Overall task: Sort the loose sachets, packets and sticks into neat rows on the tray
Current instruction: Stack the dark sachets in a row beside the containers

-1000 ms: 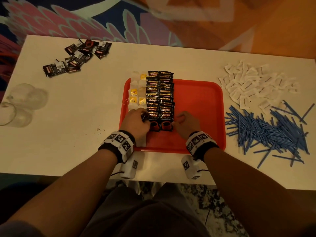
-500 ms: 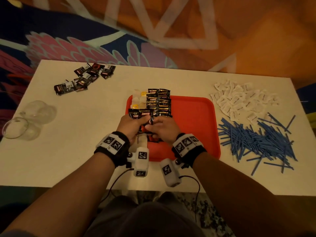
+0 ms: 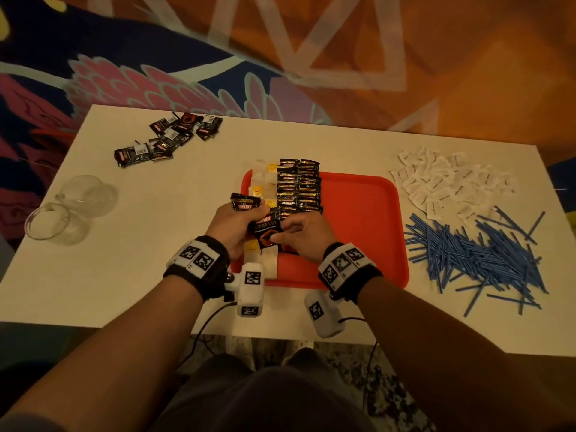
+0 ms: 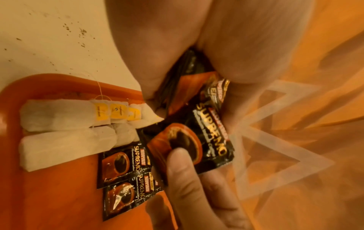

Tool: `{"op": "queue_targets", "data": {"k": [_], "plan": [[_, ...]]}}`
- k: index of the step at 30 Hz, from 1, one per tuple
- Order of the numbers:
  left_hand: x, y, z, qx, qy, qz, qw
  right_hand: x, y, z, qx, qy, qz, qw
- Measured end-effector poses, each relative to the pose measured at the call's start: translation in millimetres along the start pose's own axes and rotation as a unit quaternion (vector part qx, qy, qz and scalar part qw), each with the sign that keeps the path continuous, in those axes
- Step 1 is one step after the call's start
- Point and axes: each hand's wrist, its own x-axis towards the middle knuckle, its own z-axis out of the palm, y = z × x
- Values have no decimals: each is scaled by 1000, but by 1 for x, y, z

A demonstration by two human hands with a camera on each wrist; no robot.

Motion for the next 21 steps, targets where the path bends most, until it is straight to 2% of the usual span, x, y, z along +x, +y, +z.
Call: {"op": "queue_targets", "data": {"k": [3,7,10,13,16,21], "plan": [[-1,-2,-1,28,-7,-14,999,-2,3,2,-31,8,-26,999],[3,-11,-4,70,27,-4,997,-4,13,5,-59,21,-24,998],[7,-14,-11,95,62,-2,994,-4,31,7,-97,37,19,994],[7,-18,-22,55,69,-43,995,-6,52,6,-134,43,79,987],[8,-28,-31,66,76,-62,993,-4,70,4,-159,59,149,974],[2,-43,-43,79,74,-80,991,4,88,9,-114,93,201,968]]}}
